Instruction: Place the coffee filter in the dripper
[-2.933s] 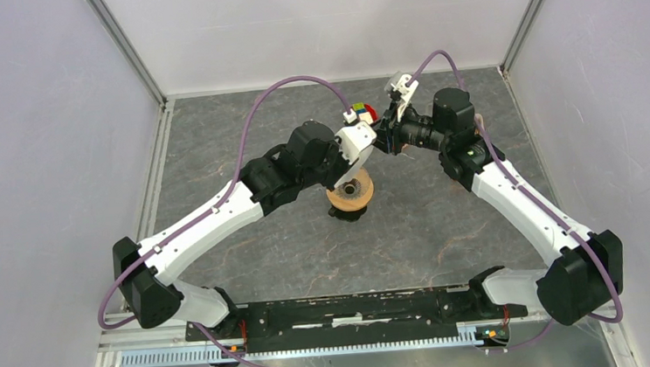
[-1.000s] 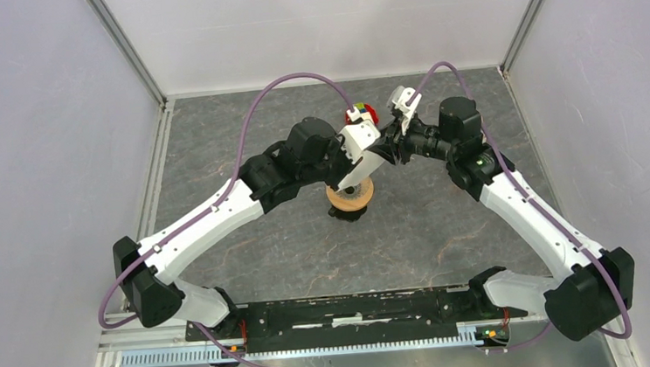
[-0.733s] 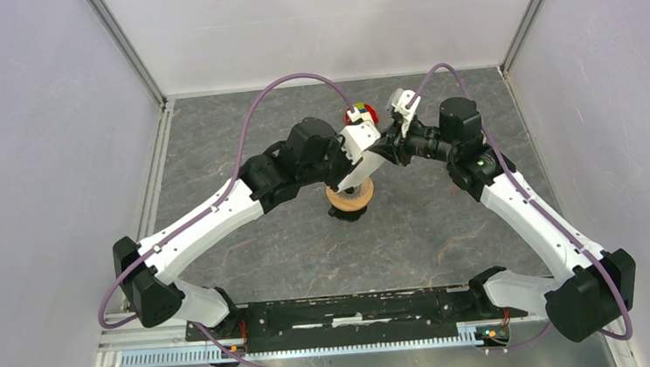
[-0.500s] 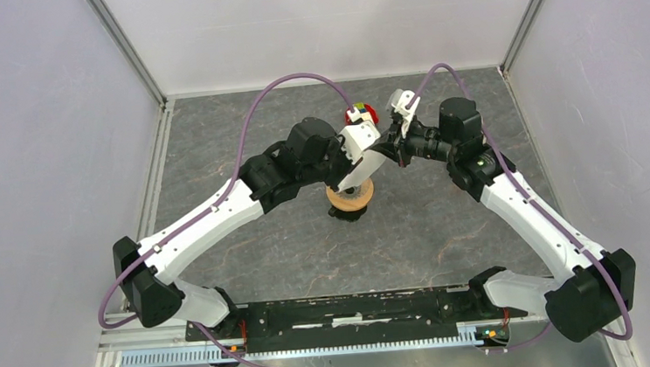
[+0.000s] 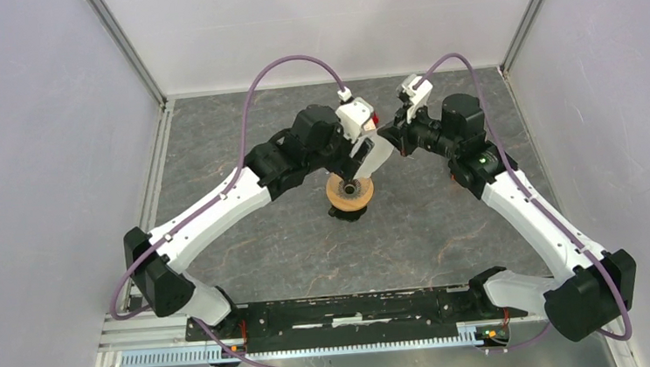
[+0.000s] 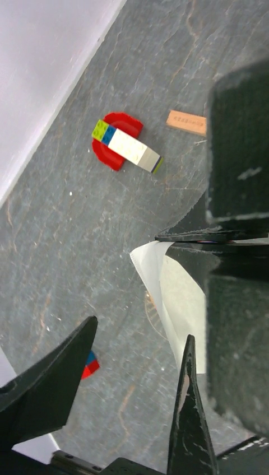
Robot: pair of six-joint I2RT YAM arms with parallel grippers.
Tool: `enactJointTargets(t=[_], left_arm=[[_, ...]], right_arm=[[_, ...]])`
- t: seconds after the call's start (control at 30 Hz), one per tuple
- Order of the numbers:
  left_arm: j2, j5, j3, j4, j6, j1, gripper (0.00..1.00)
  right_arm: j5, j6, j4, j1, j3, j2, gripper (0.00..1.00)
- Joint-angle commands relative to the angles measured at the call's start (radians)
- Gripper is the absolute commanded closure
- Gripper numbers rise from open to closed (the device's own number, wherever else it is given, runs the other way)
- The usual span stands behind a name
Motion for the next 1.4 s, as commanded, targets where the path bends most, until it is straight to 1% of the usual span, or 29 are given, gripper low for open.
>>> enactJointTargets(t=[0.0, 0.13, 0.23, 0.33, 0.43, 0.57, 0.67, 0.77, 0.83, 0.97, 1.03, 1.13, 1.3, 1.37], left_arm=[[0.035, 0.07, 0.083, -0.015, -0.229, 0.065, 0.14], [0.07, 0.173, 0.116, -0.018, -0.314, 0.09, 0.15], [0.095, 0.191, 0.133, -0.015, -0.347, 0.09, 0.17], [0.115, 0.214, 0.137, -0.01, -0.382, 0.097, 0.21], [0.134, 0.272, 0.135, -0.009, -0.444, 0.12, 0.23], [0.147, 0.364, 0.114, 0.007, -0.536, 0.16, 0.23], [0.138, 0.384, 0.091, 0.043, -0.558, 0.168, 0.23], [0.132, 0.409, 0.076, 0.065, -0.578, 0.171, 0.26], [0.133, 0.417, 0.066, 0.079, -0.59, 0.171, 0.31], [0.149, 0.431, 0.057, 0.101, -0.628, 0.179, 0.43], [0.159, 0.445, 0.056, 0.106, -0.655, 0.185, 0.46], [0.165, 0.454, 0.052, 0.119, -0.683, 0.188, 0.46], [0.163, 0.457, 0.041, 0.135, -0.715, 0.194, 0.4], [0.162, 0.471, 0.028, 0.146, -0.73, 0.205, 0.4]], right_arm=[[0.105, 0.102, 0.042, -0.018, 0.08, 0.011, 1.0], [0.13, 0.142, 0.039, -0.032, 0.105, 0.025, 1.0], [0.121, 0.161, 0.042, -0.04, 0.106, 0.025, 1.0], [0.114, 0.172, 0.047, -0.05, 0.098, 0.019, 1.0], [0.119, 0.169, 0.046, -0.054, 0.096, 0.016, 1.0], [0.123, 0.167, 0.053, -0.056, 0.086, 0.014, 1.0], [0.133, 0.168, 0.057, -0.057, 0.072, 0.013, 1.0], [0.142, 0.168, 0.057, -0.056, 0.065, 0.013, 1.0], [0.141, 0.175, 0.057, -0.057, 0.065, 0.013, 1.0], [0.137, 0.195, 0.057, -0.058, 0.061, 0.011, 1.0], [0.146, 0.204, 0.059, -0.06, 0.055, 0.009, 1.0], [0.164, 0.225, 0.06, -0.067, 0.044, 0.01, 1.0], [0.164, 0.263, 0.075, -0.078, 0.026, 0.01, 1.0], [0.157, 0.269, 0.076, -0.081, 0.024, 0.011, 1.0]])
